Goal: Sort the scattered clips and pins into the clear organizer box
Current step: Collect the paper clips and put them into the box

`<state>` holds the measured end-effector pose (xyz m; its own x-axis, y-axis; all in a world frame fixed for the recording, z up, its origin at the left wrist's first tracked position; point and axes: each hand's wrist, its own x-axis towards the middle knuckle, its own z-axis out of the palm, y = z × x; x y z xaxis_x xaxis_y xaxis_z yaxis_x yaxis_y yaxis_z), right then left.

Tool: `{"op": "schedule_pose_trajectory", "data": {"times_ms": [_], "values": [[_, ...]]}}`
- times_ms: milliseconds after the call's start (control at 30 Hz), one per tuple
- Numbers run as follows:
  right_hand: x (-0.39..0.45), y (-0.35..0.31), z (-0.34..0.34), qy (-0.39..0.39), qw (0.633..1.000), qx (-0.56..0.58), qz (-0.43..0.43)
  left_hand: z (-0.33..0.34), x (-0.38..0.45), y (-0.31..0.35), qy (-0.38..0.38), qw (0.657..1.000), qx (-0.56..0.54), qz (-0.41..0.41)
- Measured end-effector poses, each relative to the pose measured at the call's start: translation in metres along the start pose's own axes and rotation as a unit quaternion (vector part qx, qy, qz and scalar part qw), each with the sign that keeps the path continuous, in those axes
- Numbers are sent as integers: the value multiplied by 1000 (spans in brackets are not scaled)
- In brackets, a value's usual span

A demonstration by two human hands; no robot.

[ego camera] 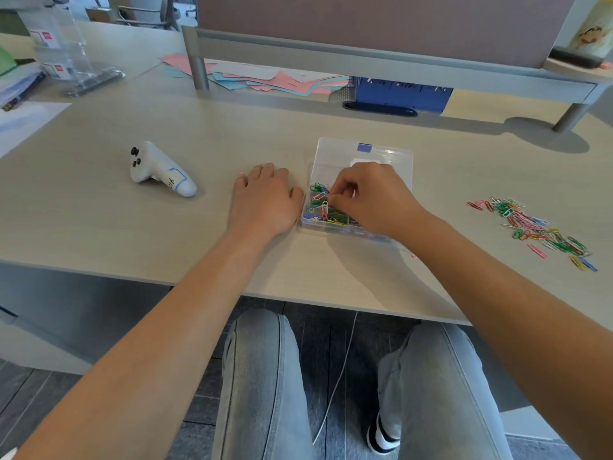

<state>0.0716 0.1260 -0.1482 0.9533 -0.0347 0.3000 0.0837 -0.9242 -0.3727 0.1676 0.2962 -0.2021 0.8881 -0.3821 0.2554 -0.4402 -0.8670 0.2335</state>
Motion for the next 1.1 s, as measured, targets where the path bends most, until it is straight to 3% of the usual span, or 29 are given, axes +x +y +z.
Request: {"op": "schedule_pose_trajectory", "data": {"times_ms": [267,600,800,1000,1100], "values": [[-3,-5,0,1,998,61,-15,1,1,0,2,1000,3,1],[-1,-19,0,-19,995,2,-97,0,0,0,2,1000,-8,-5],[-8,-8,-17,29,999,16,-27,-7,-4,3,-3,1000,-30,-7],[-44,26,-39,56,996,23,67,-22,-15,15,20,987,-160,-21],[-68,43,-48,77,992,30,100,-29,-29,37,36,983,-182,10]]}}
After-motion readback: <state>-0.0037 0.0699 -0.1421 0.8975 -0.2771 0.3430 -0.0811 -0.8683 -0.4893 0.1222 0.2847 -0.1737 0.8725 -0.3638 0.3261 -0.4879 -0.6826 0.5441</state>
